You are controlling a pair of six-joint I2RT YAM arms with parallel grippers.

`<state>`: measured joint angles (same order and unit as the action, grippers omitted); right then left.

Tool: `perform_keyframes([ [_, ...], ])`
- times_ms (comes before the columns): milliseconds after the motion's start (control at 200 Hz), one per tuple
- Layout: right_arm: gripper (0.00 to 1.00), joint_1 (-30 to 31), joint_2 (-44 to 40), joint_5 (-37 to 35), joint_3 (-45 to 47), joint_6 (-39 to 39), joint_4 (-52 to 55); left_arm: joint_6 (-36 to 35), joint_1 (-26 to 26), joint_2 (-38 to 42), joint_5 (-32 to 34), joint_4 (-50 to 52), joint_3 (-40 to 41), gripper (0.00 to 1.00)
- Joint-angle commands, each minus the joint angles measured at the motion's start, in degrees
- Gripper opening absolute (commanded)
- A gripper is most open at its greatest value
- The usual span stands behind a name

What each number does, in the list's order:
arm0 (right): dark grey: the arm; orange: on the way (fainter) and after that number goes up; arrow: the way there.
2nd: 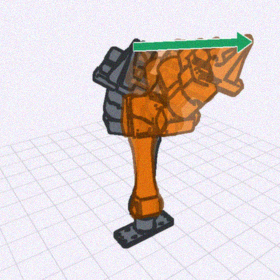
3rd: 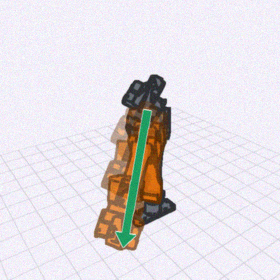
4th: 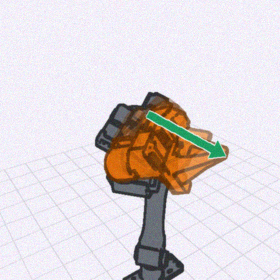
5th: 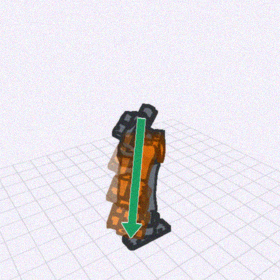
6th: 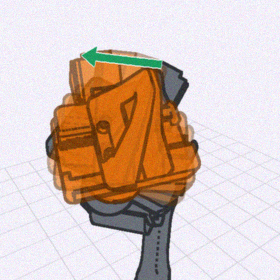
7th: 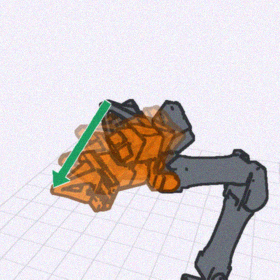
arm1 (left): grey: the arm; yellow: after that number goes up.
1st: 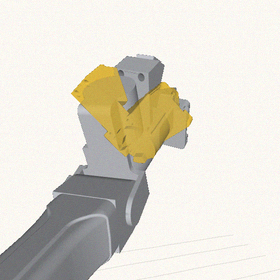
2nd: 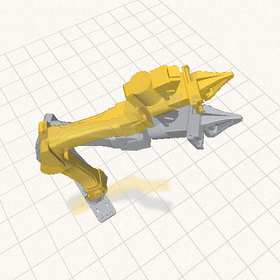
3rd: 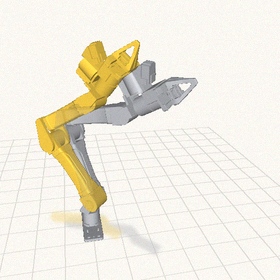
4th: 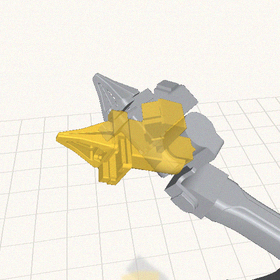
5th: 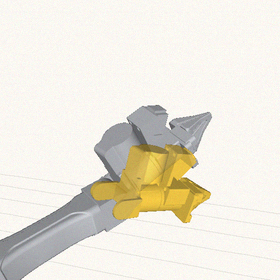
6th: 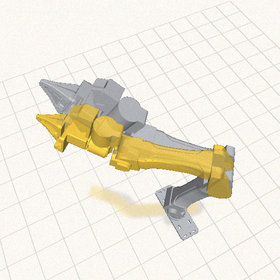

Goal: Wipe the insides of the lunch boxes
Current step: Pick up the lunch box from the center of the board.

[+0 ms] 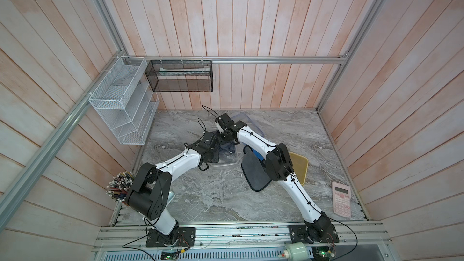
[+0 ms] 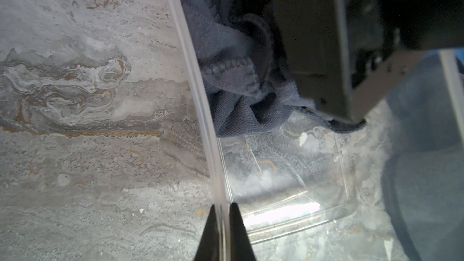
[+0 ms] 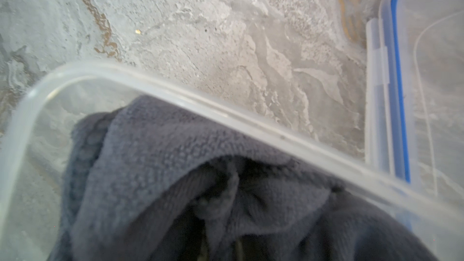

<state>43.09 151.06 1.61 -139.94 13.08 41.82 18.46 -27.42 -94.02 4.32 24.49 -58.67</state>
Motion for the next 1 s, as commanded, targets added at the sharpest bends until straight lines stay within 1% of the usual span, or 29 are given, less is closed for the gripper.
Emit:
perform_keyframes([
  [0, 0.00, 2.26, 1.62, 3.97, 2.12, 0.64, -9.62, -4.28, -2.10, -0.78, -12.26, 0.90, 1.29, 0.04],
  [125, 0.00, 2.91, 1.07, 3.76, 3.95, -2.44, -13.36, -4.97, -2.11, -1.17, -13.67, 0.91, 2.88, 0.04],
  [145, 0.00, 3.03, -0.77, 3.75, 4.33, -3.11, -14.03, -5.10, -2.11, -1.17, -14.09, 0.89, 3.18, 0.04],
  [235, 0.00, 3.56, -1.86, 3.36, 6.20, -6.12, -17.14, -6.02, -2.11, -1.17, -15.24, 1.00, 4.20, 0.04],
  [365, 0.02, 3.88, -1.92, 3.34, 6.43, -10.77, -17.12, -6.43, -1.77, -1.19, -13.87, 2.03, 4.36, 0.04],
  [455, 0.00, 3.76, -1.50, -1.80, 5.71, -10.46, -14.84, -5.80, -0.95, -0.65, -12.57, 2.36, 4.66, 0.04],
  [605, 0.00, 1.39, -0.50, -10.61, 3.29, -4.15, -9.05, -3.45, 0.84, -0.53, -8.09, 4.90, 3.52, 0.04],
  [710, 0.00, 0.08, -0.75, -16.49, 3.69, -2.56, -7.56, -2.88, 1.05, -1.23, -4.73, 7.11, 2.25, 0.03],
  [785, 0.00, -0.50, -0.87, -19.29, 4.22, -2.87, -6.86, -2.50, 1.29, -1.71, -2.01, 8.38, 1.47, 0.03],
  [880, 0.00, -0.65, -0.78, -22.64, 4.15, -5.19, -5.26, -2.02, 1.58, -2.11, 1.17, 9.37, 0.69, 0.03],
  [990, 0.00, -0.66, 0.11, -22.88, 1.83, -8.15, 0.12, -1.37, 1.89, -1.88, 4.76, 9.20, 0.10, 0.03],
])
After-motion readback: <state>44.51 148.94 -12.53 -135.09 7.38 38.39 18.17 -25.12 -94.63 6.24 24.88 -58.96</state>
